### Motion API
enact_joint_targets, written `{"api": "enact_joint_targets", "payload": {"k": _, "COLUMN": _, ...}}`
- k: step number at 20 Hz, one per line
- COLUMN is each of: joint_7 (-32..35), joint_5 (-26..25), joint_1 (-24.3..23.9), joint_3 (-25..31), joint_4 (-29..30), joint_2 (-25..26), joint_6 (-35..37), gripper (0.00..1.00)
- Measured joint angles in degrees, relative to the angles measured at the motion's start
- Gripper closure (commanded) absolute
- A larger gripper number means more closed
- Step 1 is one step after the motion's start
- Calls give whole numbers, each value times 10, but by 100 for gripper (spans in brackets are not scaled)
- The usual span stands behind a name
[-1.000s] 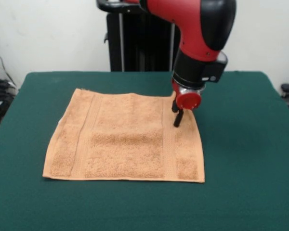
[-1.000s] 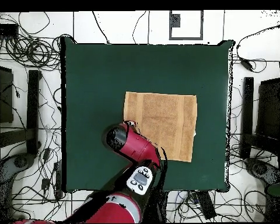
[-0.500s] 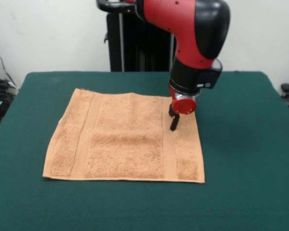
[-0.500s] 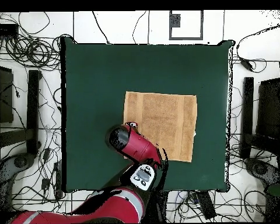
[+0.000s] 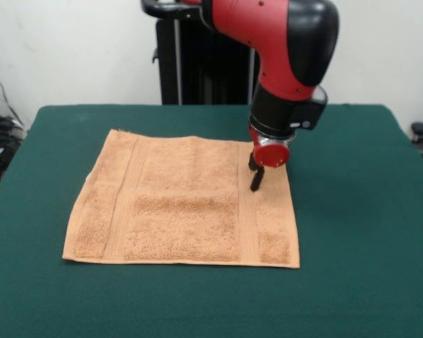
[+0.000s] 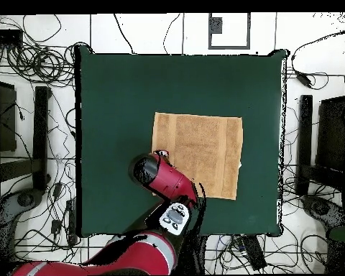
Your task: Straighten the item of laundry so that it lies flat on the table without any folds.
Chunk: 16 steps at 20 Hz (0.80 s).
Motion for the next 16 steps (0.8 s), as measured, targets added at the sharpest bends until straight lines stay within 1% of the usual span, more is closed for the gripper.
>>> {"api": "enact_joint_targets", "payload": {"k": 6, "joint_7": 0, "joint_5": 0, "joint_1": 7, "joint_3": 0, "joint_4": 0, "joint_2": -11, "joint_6": 17, "gripper": 0}}
{"api": "enact_joint_targets", "payload": {"k": 10, "joint_7": 0, "joint_5": -4, "joint_1": -1, "joint_3": 0, "joint_4": 1, "joint_2": -30, "joint_6": 44, "gripper": 0}}
{"api": "enact_joint_targets", "payload": {"k": 11, "joint_7": 0, "joint_5": -15, "joint_1": -9, "joint_3": -2, "joint_4": 1, "joint_2": -41, "joint_6": 54, "gripper": 0}}
{"api": "enact_joint_targets", "payload": {"k": 14, "joint_7": 0, "joint_5": -40, "joint_1": -20, "joint_3": -13, "joint_4": -1, "joint_2": -55, "joint_6": 66, "gripper": 0}}
{"api": "enact_joint_targets", "payload": {"k": 16, "joint_7": 0, "joint_5": -78, "joint_1": -32, "joint_3": -34, "joint_4": -7, "joint_2": -68, "joint_6": 83, "gripper": 0}}
